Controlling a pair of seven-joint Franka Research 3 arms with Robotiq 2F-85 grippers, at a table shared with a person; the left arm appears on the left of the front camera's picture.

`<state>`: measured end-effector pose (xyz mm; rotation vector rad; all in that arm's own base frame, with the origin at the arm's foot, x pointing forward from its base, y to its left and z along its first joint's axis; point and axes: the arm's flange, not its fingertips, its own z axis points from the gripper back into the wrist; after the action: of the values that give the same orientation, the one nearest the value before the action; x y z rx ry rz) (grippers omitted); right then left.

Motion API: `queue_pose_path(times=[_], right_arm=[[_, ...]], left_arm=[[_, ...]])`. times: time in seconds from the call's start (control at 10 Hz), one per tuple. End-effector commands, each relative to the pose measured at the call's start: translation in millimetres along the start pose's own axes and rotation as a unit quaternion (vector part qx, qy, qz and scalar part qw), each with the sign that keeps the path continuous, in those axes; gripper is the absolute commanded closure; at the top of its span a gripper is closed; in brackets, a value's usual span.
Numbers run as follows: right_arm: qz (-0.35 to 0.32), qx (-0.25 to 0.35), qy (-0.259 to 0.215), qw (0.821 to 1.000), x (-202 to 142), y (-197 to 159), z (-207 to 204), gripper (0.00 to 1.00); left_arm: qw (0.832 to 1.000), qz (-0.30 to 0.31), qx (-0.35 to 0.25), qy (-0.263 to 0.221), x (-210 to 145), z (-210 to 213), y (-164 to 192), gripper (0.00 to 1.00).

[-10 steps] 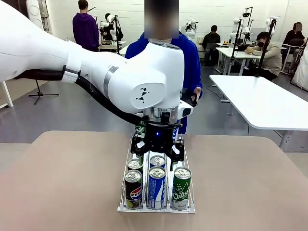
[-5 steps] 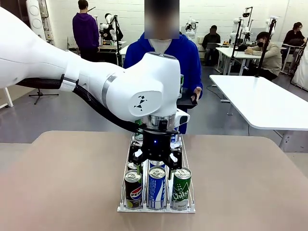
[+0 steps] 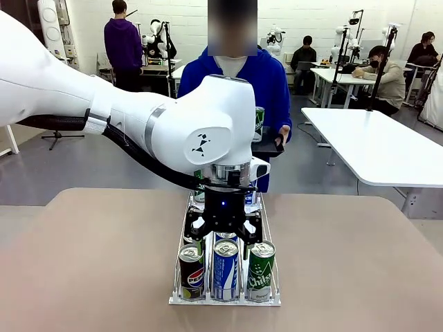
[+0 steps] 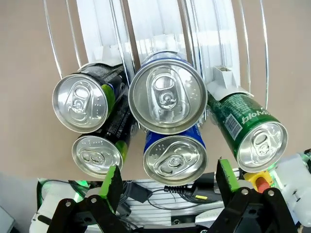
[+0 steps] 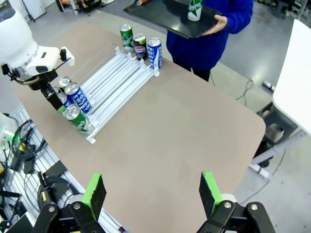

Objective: Retrieve and hand over the desired beverage to the person.
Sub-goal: Pick up another can of the same type that the person held from the Automatic Can Dispenser.

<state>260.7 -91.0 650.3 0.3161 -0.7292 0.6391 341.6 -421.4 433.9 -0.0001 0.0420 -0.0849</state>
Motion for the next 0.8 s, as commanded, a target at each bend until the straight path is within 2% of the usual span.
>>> queue_pose_path(times=[0.0,0.4,0.7], right_arm=[[-0.002,-0.002,0.0,1.0,0.4,-1.4,-1.8,0.0],[-0.002,-0.002,0.0,1.0,0.4,-1.4,-1.8,0.0],[-0.002,-0.002,0.0,1.0,0.4,-1.4,-1.8,0.0]], left_arm=[[1.0,0.024,0.001,0.015,-7.1,-3.9,0.7,0.0],[0.999,0.031,0.001,0.022,-6.2,-6.4,-0.1,0.0],[0.999,0.036,0.008,0.002,-4.6,-9.7,-1.3,0.0]])
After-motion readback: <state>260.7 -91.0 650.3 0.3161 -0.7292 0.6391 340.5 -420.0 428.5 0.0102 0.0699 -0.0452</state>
